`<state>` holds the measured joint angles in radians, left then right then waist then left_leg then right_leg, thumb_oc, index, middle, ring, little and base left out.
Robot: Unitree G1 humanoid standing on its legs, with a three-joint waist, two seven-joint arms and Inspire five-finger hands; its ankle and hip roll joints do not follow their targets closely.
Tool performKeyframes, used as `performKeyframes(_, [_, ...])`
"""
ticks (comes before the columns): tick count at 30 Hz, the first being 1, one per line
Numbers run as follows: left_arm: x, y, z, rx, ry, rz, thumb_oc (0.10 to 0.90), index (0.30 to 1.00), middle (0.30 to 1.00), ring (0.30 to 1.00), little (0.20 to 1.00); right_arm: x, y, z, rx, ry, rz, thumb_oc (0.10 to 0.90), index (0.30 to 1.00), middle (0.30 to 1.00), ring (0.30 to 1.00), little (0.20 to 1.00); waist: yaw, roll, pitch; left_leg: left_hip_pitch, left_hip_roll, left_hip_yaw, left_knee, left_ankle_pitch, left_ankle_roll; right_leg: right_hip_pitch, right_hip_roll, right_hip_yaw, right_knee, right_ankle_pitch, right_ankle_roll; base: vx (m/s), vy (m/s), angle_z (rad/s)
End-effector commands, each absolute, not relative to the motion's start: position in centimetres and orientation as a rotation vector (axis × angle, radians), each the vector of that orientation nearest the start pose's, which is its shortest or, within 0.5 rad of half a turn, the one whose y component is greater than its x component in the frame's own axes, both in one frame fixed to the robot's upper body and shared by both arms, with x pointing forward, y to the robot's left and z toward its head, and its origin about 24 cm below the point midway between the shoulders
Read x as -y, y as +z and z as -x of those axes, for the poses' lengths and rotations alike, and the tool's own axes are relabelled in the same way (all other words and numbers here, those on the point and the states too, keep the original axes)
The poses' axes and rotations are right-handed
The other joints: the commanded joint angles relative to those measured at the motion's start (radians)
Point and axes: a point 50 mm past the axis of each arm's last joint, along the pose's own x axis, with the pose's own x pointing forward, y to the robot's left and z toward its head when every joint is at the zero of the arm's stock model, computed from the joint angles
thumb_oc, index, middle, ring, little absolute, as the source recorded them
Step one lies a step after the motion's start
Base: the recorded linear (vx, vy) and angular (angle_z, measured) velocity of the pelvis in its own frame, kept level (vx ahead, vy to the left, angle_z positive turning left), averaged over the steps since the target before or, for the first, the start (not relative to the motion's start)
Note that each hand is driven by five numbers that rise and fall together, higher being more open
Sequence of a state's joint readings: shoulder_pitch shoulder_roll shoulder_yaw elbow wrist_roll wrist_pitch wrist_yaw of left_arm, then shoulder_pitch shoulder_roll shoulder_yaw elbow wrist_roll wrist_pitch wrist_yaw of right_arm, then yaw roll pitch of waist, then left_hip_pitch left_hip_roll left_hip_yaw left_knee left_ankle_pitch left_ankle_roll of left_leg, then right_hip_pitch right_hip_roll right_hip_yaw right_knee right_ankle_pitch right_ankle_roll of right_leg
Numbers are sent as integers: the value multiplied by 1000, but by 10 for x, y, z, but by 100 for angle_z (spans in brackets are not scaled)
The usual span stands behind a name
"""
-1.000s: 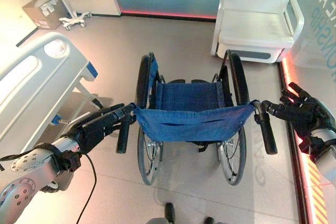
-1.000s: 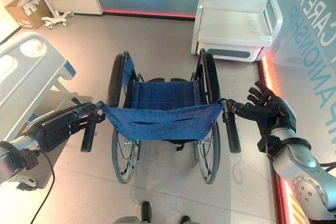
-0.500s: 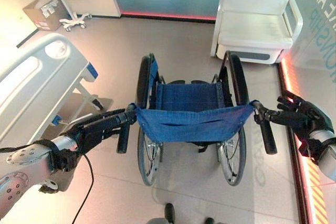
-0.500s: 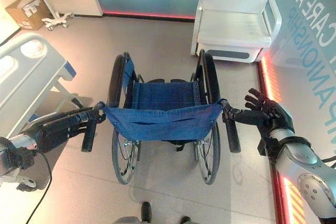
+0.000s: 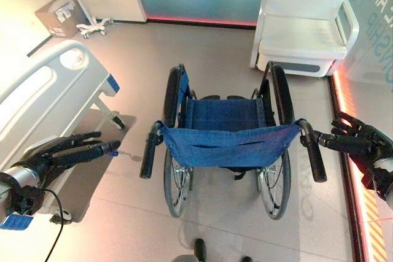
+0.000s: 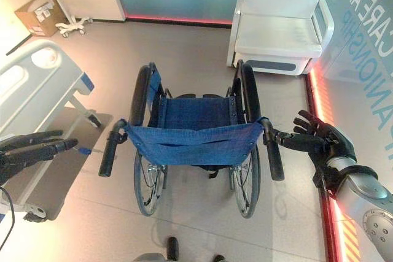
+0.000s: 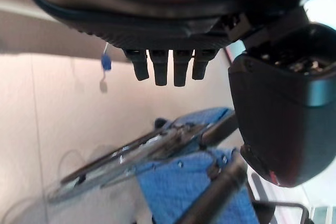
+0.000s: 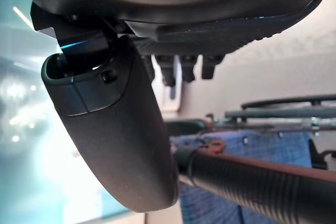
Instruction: Push the wheelchair next to the bed
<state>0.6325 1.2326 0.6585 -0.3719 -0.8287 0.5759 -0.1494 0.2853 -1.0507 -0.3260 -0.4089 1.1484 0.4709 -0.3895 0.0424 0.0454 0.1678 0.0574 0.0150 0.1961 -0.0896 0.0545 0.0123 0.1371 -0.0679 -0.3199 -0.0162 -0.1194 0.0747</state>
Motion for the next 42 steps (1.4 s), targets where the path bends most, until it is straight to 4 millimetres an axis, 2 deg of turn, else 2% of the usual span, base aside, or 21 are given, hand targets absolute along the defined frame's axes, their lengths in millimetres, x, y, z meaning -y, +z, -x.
performKeyframes(1, [-340, 244, -185, -198, 23, -585, 800, 900, 900, 900, 900, 298, 194, -210, -113, -195, 105, 800, 900, 900, 900, 900, -20, -15, -51, 28, 63, 53, 2, -56, -91, -37, -56, -17, -71, 124, 75, -6, 1, 4])
performKeyframes(8, [-312, 222, -187, -251, -142, -419, 800, 900, 900, 900, 900, 291, 189, -208, -122, -166, 94, 800, 900, 900, 900, 900, -22, -14, -49, 31, 62, 53, 2, -57, -92, -35, -56, -18, -71, 123, 75, 0, 0, 0])
performKeyframes(20, [-289, 190, -198, -397, -278, -300, 800, 900, 900, 900, 900, 278, 182, -217, -148, -85, 122, 800, 900, 900, 900, 900, -46, -10, -37, 37, 63, 68, 2, -57, -90, -38, -51, 0, -71, 128, 77, 0, 0, 0])
performKeyframes(27, [-285, 181, -206, -438, -289, -271, 800, 900, 900, 900, 900, 284, 171, -221, -222, -106, 161, 800, 900, 900, 900, 900, -57, -12, -33, 41, 63, 76, 2, -58, -89, -39, -48, 9, -71, 130, 78, 0, 0, 0])
performKeyframes(34, [-282, 177, -209, -466, -304, -240, 800, 900, 900, 900, 900, 281, 167, -223, -253, -64, 144, 800, 900, 900, 900, 900, -62, -10, -27, 41, 67, 84, 2, -56, -88, -42, -46, 14, -71, 130, 78, 8, 7, -3])
performKeyframes(42, [-268, 167, -213, -525, -380, -198, 800, 900, 900, 900, 900, 278, 168, -231, -248, -66, 184, 800, 900, 900, 900, 900, -64, -5, -12, 36, 68, 83, 2, -51, -87, -48, -45, 23, -71, 135, 78, 7, 3, -2])
